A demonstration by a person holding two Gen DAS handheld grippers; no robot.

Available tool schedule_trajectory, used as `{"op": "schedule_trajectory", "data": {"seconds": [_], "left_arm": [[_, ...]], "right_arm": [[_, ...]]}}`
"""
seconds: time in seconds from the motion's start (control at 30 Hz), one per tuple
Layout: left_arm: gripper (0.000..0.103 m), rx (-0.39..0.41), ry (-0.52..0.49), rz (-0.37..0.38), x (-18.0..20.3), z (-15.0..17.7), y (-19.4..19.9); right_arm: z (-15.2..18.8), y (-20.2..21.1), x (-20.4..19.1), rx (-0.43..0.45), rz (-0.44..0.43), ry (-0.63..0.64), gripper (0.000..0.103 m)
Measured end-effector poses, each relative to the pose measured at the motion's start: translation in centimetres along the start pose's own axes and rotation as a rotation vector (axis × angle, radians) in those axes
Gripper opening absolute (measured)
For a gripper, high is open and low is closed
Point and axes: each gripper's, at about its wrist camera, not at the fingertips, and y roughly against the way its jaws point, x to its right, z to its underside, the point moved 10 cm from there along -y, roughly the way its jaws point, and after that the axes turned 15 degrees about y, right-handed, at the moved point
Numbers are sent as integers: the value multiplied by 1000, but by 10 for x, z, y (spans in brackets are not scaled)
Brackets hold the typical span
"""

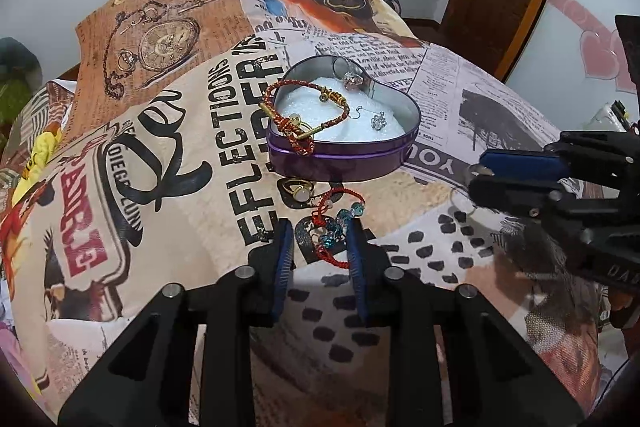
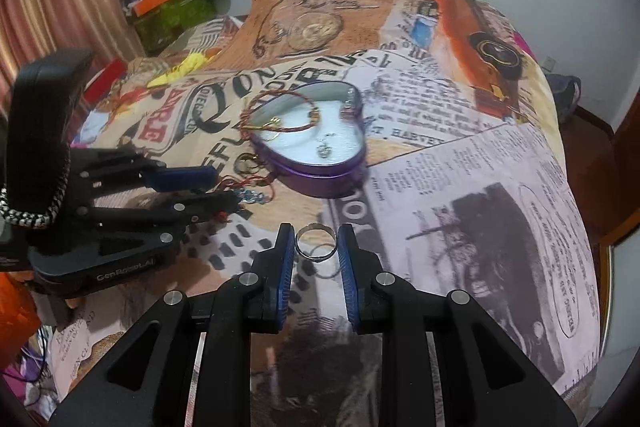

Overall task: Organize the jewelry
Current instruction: 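Grasp the red-blue earrings with left gripper while right gripper grasps a silver ring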

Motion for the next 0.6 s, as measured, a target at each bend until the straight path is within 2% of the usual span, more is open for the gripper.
{"op": "schedule_trajectory", "data": {"seconds": [0.03, 0.07, 0.27, 0.6], "left_arm": [[10, -2, 0, -2, 0, 1, -1], [6, -3, 1, -7, -1, 1, -1], [6, 11, 29, -13, -6, 0, 10], [6, 108, 40, 1, -2, -17, 60]], "right_arm": [[1, 1, 2, 5, -1, -9, 20], [1, 2, 4, 8, -1, -14, 20], [1, 10, 7, 29, 2, -26, 20], [-7, 32, 12, 77, 27, -34, 20]]}}
